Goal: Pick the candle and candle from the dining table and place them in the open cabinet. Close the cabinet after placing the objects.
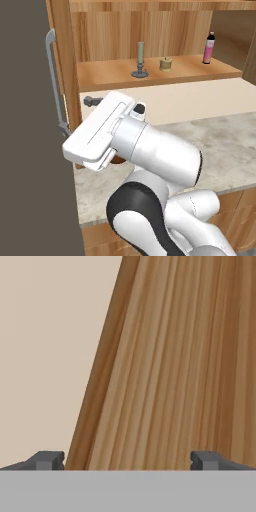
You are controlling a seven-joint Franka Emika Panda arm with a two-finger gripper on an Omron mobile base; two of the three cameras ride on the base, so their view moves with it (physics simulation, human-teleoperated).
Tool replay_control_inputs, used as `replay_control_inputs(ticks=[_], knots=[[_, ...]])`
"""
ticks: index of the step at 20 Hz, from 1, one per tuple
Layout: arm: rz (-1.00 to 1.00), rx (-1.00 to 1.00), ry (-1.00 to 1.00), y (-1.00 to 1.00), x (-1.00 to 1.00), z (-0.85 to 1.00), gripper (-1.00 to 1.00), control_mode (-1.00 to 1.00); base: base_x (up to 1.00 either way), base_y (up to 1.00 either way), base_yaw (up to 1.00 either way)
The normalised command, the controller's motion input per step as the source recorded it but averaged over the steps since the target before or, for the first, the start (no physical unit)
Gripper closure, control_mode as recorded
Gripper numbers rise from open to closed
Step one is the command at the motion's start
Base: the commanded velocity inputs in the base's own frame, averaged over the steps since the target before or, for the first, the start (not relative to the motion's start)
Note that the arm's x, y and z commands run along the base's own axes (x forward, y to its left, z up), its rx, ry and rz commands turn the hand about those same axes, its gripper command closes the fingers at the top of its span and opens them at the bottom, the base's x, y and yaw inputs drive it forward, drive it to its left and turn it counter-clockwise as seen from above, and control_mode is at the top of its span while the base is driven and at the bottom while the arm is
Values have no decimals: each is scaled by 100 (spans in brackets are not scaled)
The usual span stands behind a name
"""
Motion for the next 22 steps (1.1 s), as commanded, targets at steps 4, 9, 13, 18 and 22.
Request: replay_control_inputs(ticks=[4,9,13,18,22], knots=[[-19,0,4,-16,5,0,-100,-100,0,0,0],[-17,1,7,-21,3,0,-100,-100,0,0,0],[-14,5,6,-29,3,0,-100,-100,0,0,0],[-16,11,0,-42,0,0,-100,-100,0,0,0],[-18,12,-1,-47,0,0,-100,-100,0,0,0]])
